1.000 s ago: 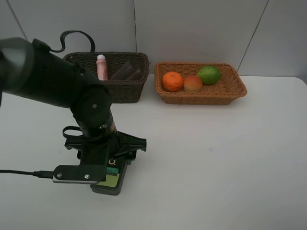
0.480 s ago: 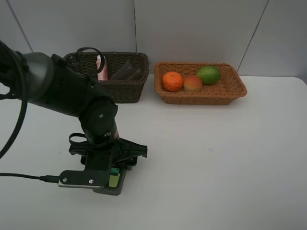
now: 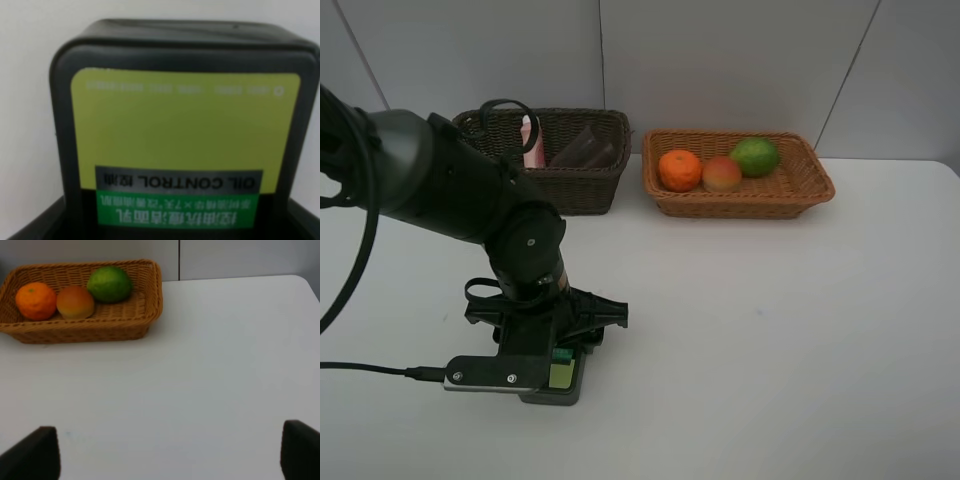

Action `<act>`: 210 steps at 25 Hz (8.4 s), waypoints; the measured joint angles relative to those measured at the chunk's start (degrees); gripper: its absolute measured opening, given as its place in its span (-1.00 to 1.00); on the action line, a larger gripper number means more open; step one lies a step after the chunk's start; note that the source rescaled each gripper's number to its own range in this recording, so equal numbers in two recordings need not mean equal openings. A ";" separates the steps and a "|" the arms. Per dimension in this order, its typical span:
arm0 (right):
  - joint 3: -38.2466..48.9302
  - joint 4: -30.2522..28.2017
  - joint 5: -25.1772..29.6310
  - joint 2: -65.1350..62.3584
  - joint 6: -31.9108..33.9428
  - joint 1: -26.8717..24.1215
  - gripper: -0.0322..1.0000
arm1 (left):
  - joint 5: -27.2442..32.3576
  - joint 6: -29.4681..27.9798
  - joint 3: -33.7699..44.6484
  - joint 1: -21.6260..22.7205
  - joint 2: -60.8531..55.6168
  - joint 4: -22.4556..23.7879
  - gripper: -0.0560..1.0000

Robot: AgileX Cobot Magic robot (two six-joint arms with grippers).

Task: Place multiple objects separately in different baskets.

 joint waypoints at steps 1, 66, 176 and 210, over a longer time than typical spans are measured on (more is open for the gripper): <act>0.00 0.00 0.00 0.00 0.00 0.00 0.73 | 0.00 0.00 0.00 0.00 0.00 0.00 0.67; 0.00 0.00 0.00 0.00 0.00 0.00 0.73 | -13.04 -156.92 -25.19 35.28 -0.58 11.54 0.67; 0.00 0.00 0.00 0.00 0.00 0.00 0.73 | 34.16 -139.62 22.46 36.07 -111.17 1.95 0.98; 0.00 0.00 0.00 0.00 0.00 0.00 0.73 | 34.96 -139.66 22.82 38.47 -111.33 2.74 0.98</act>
